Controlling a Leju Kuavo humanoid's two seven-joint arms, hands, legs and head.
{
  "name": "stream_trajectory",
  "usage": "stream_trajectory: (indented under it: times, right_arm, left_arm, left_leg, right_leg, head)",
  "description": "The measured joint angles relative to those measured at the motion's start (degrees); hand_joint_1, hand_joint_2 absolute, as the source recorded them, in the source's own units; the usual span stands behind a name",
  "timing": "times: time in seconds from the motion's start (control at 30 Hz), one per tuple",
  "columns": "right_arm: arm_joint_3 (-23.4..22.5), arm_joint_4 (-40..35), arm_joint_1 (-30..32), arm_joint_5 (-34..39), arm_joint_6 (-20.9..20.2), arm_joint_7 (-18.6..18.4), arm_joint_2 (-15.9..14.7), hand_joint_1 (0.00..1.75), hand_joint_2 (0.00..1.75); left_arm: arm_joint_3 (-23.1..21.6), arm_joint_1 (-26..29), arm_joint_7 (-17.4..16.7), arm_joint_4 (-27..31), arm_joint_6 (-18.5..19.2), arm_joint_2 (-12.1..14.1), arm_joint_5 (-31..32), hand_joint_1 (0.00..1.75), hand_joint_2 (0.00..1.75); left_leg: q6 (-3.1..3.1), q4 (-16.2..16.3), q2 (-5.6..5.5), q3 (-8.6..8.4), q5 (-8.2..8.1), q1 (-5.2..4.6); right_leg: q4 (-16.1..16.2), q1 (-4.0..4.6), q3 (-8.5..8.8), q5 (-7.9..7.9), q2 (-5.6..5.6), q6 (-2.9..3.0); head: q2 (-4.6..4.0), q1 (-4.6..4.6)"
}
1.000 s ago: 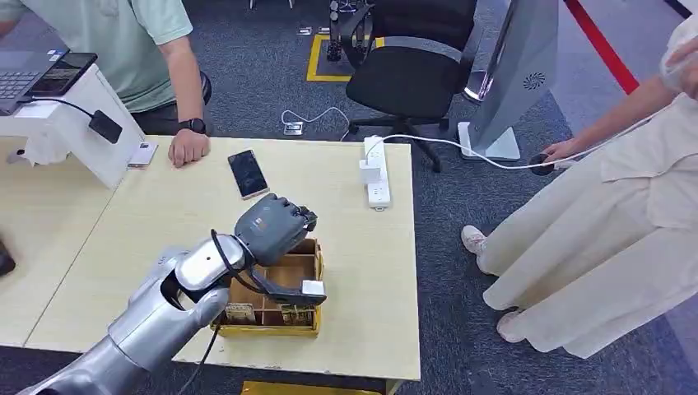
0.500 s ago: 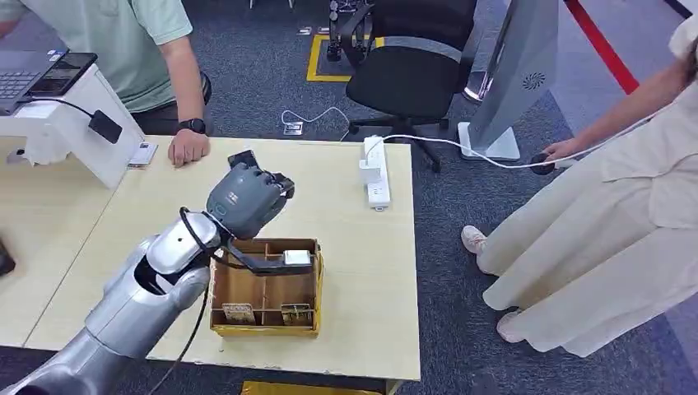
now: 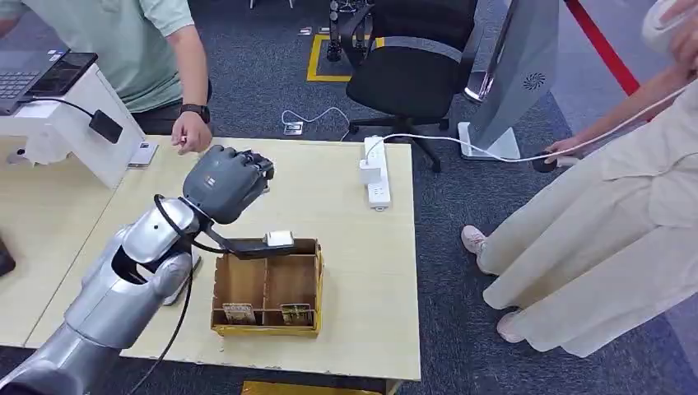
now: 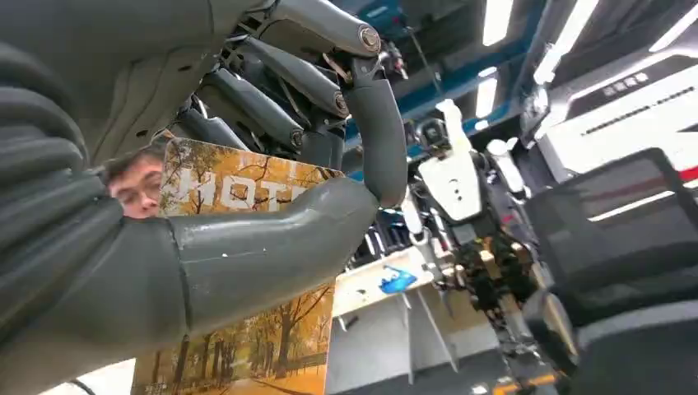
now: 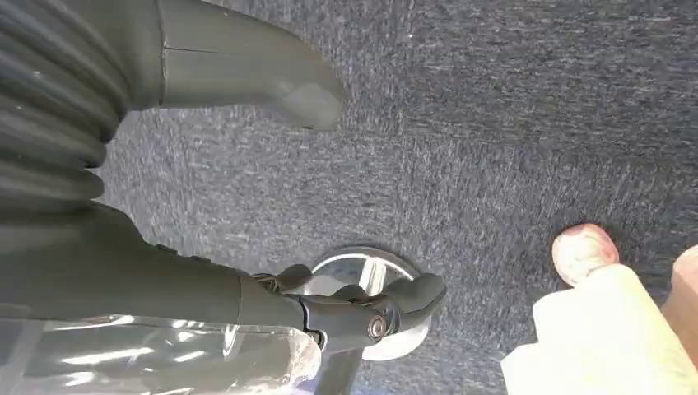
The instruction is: Pass the card to the sensor for recognition and then transmit it.
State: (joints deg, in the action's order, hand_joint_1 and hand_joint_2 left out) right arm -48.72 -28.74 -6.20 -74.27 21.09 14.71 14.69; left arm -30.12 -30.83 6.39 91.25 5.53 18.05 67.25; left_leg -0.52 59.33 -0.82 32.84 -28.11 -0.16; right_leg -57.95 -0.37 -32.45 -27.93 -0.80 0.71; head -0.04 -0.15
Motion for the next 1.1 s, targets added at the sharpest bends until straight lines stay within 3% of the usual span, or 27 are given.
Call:
stream_trajectory:
  times: [0.2,0.33,0.47,0.73,0.83,0.93,1.1]
  right_arm:
    - [-0.2,-0.4,0.2,-1.3,-0.1,0.0,0.0,0.00,1.75]
    - [-0.2,-0.8,0.2,-2.1,-0.3,0.0,0.3,0.00,1.75]
    - [-0.2,-1.2,0.3,-2.4,-0.7,0.0,0.6,0.00,1.75]
    - [-0.2,-2.6,0.3,-3.5,-1.2,0.0,1.5,0.00,1.75]
    - [-0.1,-3.2,0.3,-3.6,-1.9,-0.2,2.0,0.00,1.75]
    - [0.0,-3.7,0.3,-3.4,-2.1,-0.2,2.5,0.00,1.75]
    - [0.0,-4.0,0.4,-2.9,-2.1,-0.3,2.8,0.00,1.75]
  left_arm:
    - [2.1,-2.6,-2.5,-0.5,-0.8,-1.3,3.7,1.75,1.75]
    - [3.0,-3.0,-4.7,-1.6,-4.7,-4.5,8.0,1.75,1.75]
    - [3.3,-3.0,-5.1,-2.2,-5.9,-6.7,10.0,1.75,1.75]
    - [4.9,-2.9,-7.9,-3.1,-11.8,-11.7,19.1,1.75,1.75]
    - [4.8,-3.1,-12.4,-4.3,-14.8,-12.5,19.2,1.75,1.75]
    - [4.0,-4.4,-16.0,-6.3,-15.3,-12.5,19.3,1.75,1.75]
    - [3.8,-6.6,-15.8,-10.6,-14.7,-12.4,19.3,1.75,1.75]
  left_leg:
    - [0.00,0.0,0.00,0.00,0.00,0.00]
    - [0.00,0.0,0.00,0.01,0.00,0.00]
    - [-0.01,0.0,0.00,0.01,-0.01,-0.04]
    - [0.00,0.0,-0.01,0.02,0.00,-0.09]
    - [0.00,0.0,-0.01,0.00,0.00,-0.09]
    - [0.00,0.0,-0.01,0.01,0.00,-0.08]
    - [0.00,0.0,0.01,0.01,0.00,-0.08]
  right_leg:
    - [0.0,0.00,0.00,0.00,0.00,0.00]
    - [0.0,0.00,0.00,0.00,0.00,0.00]
    - [0.0,-0.01,0.00,0.00,-0.01,0.00]
    - [0.0,-0.01,0.00,0.00,0.02,0.00]
    - [0.0,-0.01,-0.01,0.00,0.01,0.00]
    - [0.0,0.00,-0.03,0.00,0.01,0.00]
    - [0.0,0.00,-0.03,0.00,-0.02,0.00]
  head:
    - [0.00,0.00]
    - [0.00,0.00]
    - [0.00,-0.02]
    - [-0.02,0.00]
    - [0.00,0.00]
    - [0.00,0.00]
    - [0.00,0.00]
